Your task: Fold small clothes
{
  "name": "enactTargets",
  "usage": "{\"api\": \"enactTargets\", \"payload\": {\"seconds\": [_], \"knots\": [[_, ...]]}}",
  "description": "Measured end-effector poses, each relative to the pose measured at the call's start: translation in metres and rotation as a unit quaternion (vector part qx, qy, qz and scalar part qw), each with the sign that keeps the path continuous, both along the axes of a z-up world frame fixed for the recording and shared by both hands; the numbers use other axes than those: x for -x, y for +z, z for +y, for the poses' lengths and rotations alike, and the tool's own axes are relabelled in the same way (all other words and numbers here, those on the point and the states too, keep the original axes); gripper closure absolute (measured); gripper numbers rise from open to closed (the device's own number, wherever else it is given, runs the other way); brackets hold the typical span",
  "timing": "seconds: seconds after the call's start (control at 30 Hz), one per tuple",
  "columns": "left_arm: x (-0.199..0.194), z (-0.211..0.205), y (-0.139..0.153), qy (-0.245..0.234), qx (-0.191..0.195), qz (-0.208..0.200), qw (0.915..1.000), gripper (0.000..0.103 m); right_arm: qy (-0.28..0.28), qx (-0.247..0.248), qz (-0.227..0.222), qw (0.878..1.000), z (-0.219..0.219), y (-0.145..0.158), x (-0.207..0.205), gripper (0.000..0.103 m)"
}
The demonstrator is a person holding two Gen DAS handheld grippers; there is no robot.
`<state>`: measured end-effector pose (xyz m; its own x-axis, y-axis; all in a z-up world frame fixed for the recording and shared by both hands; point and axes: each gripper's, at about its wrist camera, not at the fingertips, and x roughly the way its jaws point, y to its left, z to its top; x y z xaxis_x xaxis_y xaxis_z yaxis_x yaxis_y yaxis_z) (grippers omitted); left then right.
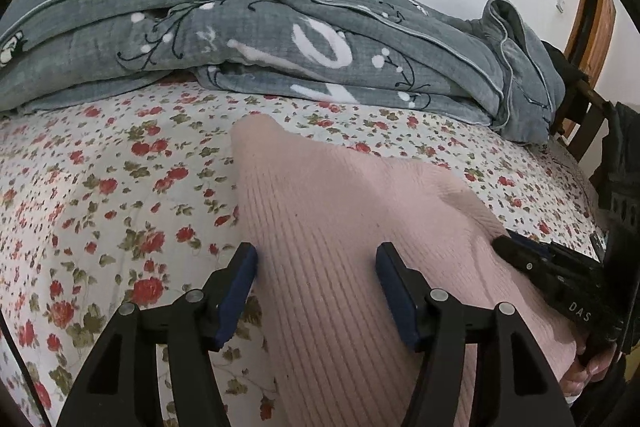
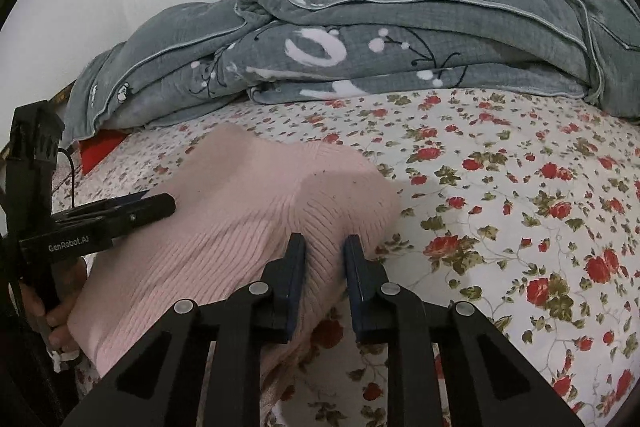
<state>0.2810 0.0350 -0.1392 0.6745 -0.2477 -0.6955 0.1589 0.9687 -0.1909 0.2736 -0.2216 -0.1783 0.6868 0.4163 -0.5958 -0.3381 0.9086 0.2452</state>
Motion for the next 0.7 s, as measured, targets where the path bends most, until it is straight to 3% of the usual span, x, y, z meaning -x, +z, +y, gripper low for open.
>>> {"api": "enactTargets", "payload": {"seconds": [0.2,0.7], "knots": [[0.006,0.004,-0.001,0.014,0.017,0.005,0.9997,0.042,-0.007,0.003,-0.003,1.000,-0.001,-0.001,0.001,0.078],[0.027,-0.003,0.005,0.032,-0.018,-0.027,0.9990,0.042,-0.025,0.005,-0.006,1.000,-0.005,0.002,0.006,0.062]]}}
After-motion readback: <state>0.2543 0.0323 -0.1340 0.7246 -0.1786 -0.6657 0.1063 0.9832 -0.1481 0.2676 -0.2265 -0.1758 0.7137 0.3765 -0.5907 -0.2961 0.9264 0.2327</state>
